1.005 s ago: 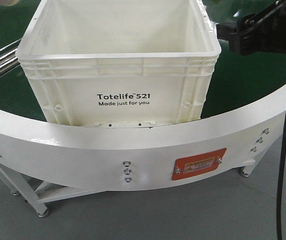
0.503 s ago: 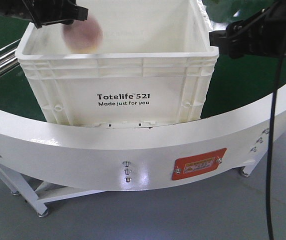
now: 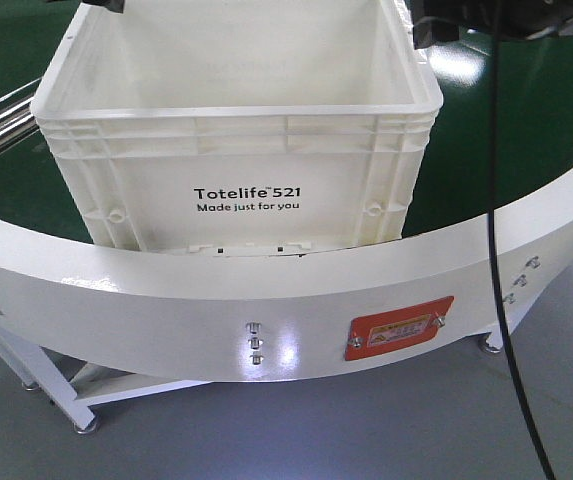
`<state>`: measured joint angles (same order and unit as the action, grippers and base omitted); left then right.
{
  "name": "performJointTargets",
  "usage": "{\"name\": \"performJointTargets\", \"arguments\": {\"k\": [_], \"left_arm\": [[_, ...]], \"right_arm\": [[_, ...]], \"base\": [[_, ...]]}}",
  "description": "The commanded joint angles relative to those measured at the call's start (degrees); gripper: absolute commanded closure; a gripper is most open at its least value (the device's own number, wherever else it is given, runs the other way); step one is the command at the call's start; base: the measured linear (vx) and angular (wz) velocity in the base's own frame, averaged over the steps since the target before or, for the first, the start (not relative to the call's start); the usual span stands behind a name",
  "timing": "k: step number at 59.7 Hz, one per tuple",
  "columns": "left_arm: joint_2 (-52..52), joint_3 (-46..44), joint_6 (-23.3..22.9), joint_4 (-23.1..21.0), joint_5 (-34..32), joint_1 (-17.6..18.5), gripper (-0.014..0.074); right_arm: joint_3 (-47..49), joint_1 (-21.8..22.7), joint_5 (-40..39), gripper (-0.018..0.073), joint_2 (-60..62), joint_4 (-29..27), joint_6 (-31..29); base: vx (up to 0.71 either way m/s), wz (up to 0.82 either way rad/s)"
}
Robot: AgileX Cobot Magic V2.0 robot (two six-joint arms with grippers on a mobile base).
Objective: Place moving items into box and shelve
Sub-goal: 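Carry the peach over the tote and drop it inside with left gripper, then lower both grippers onto the tote's side rims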
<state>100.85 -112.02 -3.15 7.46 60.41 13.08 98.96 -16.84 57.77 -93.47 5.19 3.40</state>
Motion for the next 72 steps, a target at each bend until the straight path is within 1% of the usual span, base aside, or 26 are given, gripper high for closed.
{"name": "performJointTargets", "arguments": {"k": [1, 5, 12, 18, 25, 35, 47, 63, 72], "left_arm": [[-0.58, -4.11, -2.33, 1.27, 0.88, -1.63, -0.0018], [0.55, -4.61, -3.12, 1.15, 2.06, -2.92, -0.0013], [1.99, -4.61, -3.13, -0.36, 3.50, -4.39, -0.0011], [3.16, -4.61, -3.13, -1.76, 3.78, -4.86, -0.0010], [4.96, -4.61, -3.54, -1.91, 4.04, -4.86, 0.0000], [7.16, -4.61, -3.63, -3.67, 5.29, -4.86, 0.0005], [7.88, -4.61, -3.63, -4.60, 4.83, -4.86, 0.0005], [7.88, -4.61, -3.63, -4.67, 4.56, -4.86, 0.0005], [7.88, -4.61, -3.63, -4.67, 4.56, -4.86, 0.0005]], "right_arm": [[7.23, 0.35, -0.03, 0.0003, -1.80, 1.07, 0.15], [11.46, 0.35, 1.66, 0.0003, -4.82, 1.31, 0.15], [17.77, 0.35, 4.84, 0.0003, -9.94, 2.89, 1.39], [21.90, 0.35, 6.52, 0.0003, -13.65, 3.79, 1.65], [25.22, 0.35, 7.69, 0.0003, -17.21, 3.85, 1.76], [26.78, 0.35, 7.16, 0.0003, -20.13, 3.87, 2.58], [27.76, 0.35, 6.09, 0.0003, -22.44, 3.99, 3.98], [27.71, 0.35, 5.16, 0.0003, -24.06, 4.11, 4.65], [27.71, 0.35, 5.61, 0.0014, -24.06, 5.93, 5.61]], "base": [[0.00, 0.00], [0.00, 0.00], [0.00, 0.00], [0.00, 0.00], [0.00, 0.00], [0.00, 0.00], [0.00, 0.00], [0.00, 0.00], [0.00, 0.00]]}}
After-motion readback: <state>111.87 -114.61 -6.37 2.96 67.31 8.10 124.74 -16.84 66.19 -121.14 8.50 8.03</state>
